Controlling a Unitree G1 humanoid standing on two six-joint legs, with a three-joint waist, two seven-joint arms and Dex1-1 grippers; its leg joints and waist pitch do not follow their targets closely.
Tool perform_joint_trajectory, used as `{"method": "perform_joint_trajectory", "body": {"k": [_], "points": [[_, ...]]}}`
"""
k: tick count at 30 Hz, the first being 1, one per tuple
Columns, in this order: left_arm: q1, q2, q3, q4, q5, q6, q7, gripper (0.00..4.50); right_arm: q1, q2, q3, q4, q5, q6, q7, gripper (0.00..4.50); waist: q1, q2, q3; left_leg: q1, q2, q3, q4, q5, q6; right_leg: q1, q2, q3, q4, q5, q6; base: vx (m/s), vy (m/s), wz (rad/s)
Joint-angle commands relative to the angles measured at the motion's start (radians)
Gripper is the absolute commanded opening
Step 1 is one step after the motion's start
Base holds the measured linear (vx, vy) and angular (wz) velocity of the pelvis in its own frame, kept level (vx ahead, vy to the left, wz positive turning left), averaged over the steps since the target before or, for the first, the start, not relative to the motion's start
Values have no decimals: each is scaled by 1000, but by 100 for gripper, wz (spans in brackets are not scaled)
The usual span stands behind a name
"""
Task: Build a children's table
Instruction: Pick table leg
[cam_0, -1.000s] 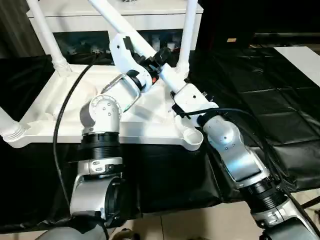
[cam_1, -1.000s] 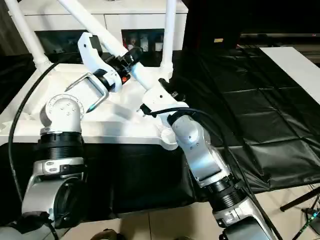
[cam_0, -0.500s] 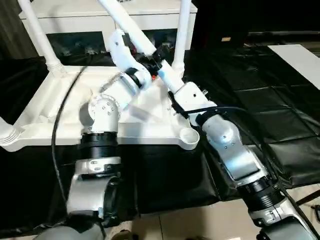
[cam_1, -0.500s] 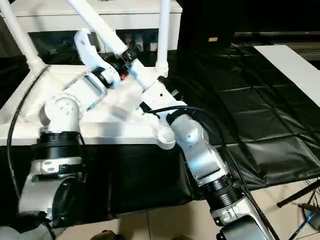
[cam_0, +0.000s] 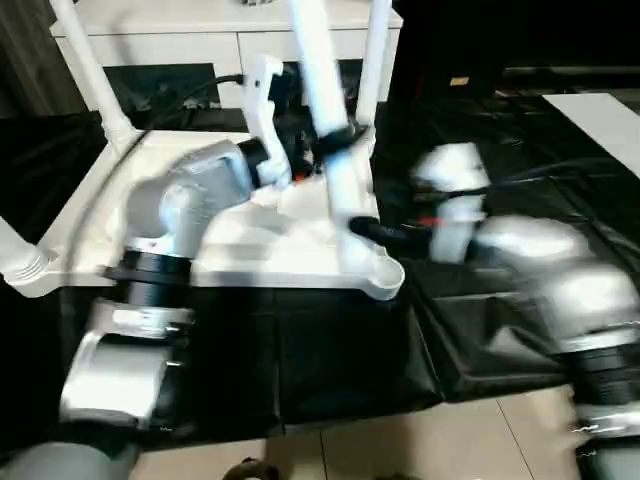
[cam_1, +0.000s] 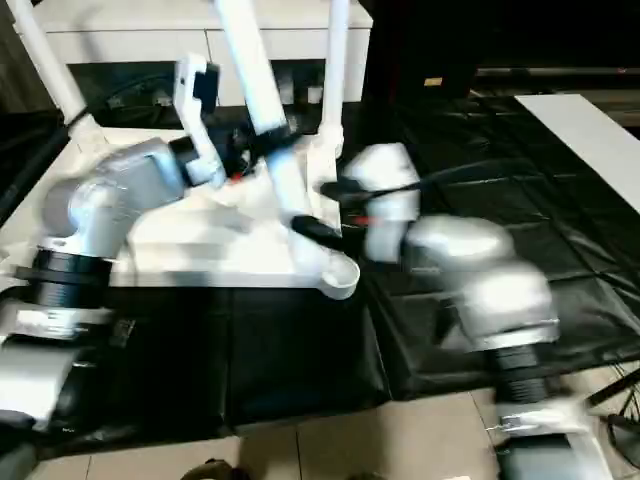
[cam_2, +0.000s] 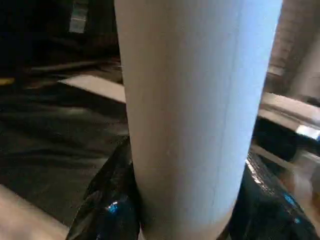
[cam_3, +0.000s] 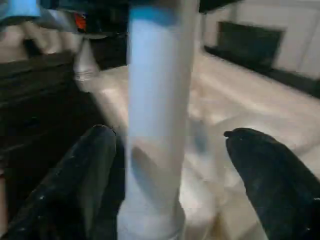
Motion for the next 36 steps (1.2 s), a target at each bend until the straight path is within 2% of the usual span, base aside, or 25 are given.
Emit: {"method": "perform_joint_trajectory", "body": {"k": [1, 6, 8, 14, 20, 21, 24, 27, 31, 33, 36], "points": [[-36, 20, -15, -24, -34, 21, -89, 182, -22, -54, 9, 20, 18, 40, 87, 418, 4, -15, -77, 30, 59, -20, -78, -162, 34, 53, -65, 46, -70, -190, -269, 0, 0, 0], [-52, 47, -42, -27, -51, 43, -179, 182, -24, -128, 65, 33, 10, 62, 178, 447, 1, -19, -76, 26, 59, -22, -79, -172, 25, 53, -65, 45, -74, -239, -246, 0, 0, 0], [-50, 41, -54, -39, -58, 49, -198, 182, -24, -144, 94, 23, 18, 95, 217, 450, 2, -21, -77, 26, 60, -22, -77, -164, 27, 52, -65, 45, -74, -236, -250, 0, 0, 0], [-46, 30, -99, -45, -41, 48, -238, 182, -29, -130, 108, -9, 89, 167, 280, 450, 9, -22, -81, 25, 62, -21, -76, -138, 48, 51, -63, 44, -68, -197, -263, 0, 0, 0], [-36, 22, -120, -64, -42, 56, -263, 182, -38, -111, 143, 10, 54, 143, 272, 450, 15, -23, -81, 28, 63, -19, -76, -136, 36, 48, -65, 44, -69, -203, -263, 0, 0, 0], [-33, 25, -128, -75, -47, 58, -274, 182, -46, -105, 151, 21, 45, 147, 269, 416, 17, -23, -81, 27, 63, -19, -76, -135, 32, 49, -65, 45, -68, -208, -260, 0, 0, 0], [-34, 28, -137, -83, -47, 55, -282, 182, -49, -107, 164, 22, 46, 159, 279, 413, 22, -23, -80, 29, 64, -17, -78, -143, 23, 46, -64, 45, -69, -222, -251, 0, 0, 0], [-37, 26, -136, -85, -48, 55, -282, 181, -49, -107, 174, 21, 48, 163, 284, 373, 25, -23, -80, 31, 64, -15, -77, -144, 21, 46, -65, 46, -70, -224, -247, 0, 0, 0], [-39, 17, -139, -93, -51, 56, -286, 181, -49, -97, 187, 17, 55, 171, 283, 366, 25, -21, -81, 29, 66, -15, -78, -139, 18, 46, -64, 45, -68, -218, -244, 0, 0, 0], [-38, 4, -141, -98, -53, 59, -283, 181, -48, -78, 195, 18, 50, 175, 284, 335, 24, -20, -81, 29, 65, -15, -77, -142, 17, 46, -65, 45, -68, -216, -246, 0, 0, 0], [-35, -1, -148, -104, -53, 61, -284, 181, -45, -67, 203, 16, 50, 174, 279, 316, 24, -21, -82, 28, 65, -15, -77, -138, 18, 47, -65, 45, -69, -210, -248, 0, 0, 0]]}}
